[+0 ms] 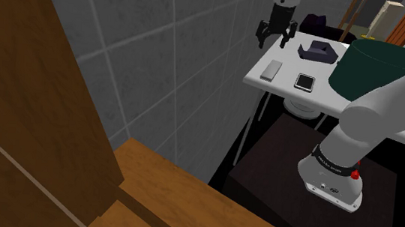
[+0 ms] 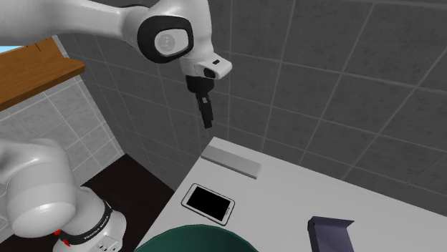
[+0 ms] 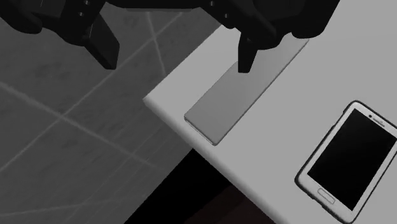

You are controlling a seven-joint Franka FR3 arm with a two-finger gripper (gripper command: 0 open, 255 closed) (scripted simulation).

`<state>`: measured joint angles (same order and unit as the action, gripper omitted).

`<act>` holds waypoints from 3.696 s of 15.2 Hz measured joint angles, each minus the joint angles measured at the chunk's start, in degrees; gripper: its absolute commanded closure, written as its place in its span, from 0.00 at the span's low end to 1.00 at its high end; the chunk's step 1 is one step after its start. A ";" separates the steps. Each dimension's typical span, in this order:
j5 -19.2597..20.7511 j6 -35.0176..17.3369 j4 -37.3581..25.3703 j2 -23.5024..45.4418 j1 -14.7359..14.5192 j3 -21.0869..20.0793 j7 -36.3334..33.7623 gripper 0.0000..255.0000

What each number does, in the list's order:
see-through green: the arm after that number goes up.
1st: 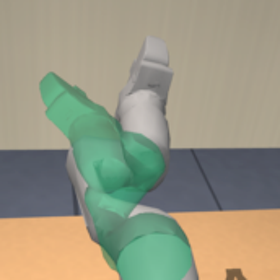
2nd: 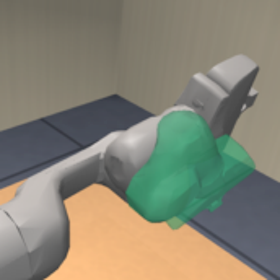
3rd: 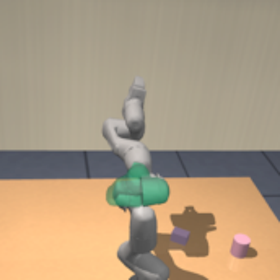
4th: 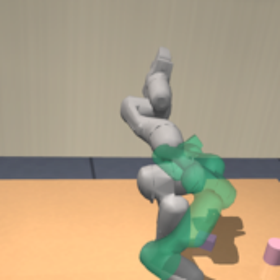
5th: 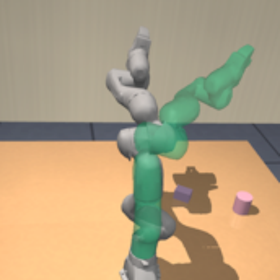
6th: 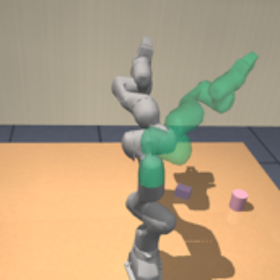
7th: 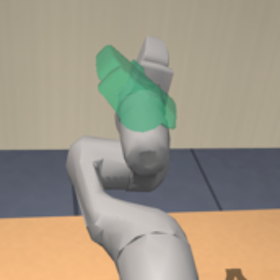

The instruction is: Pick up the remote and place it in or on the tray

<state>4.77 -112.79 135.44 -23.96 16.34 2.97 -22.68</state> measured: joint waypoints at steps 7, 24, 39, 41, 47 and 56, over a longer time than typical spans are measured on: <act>-0.74 -8.70 -0.29 9.94 5.15 3.29 -9.65 0.00; -2.00 -19.62 2.86 18.22 8.13 6.00 -14.35 0.00; -1.85 -17.83 2.17 17.11 8.13 5.95 -14.47 1.00; -1.79 -16.44 1.44 16.45 8.13 5.91 -14.49 1.00; -1.55 -11.54 -0.99 13.95 8.12 5.73 -14.66 1.00; -1.36 -4.34 -5.30 11.05 8.12 5.49 -14.74 1.00</act>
<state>3.40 -117.13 130.14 -12.91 24.45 8.46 -37.42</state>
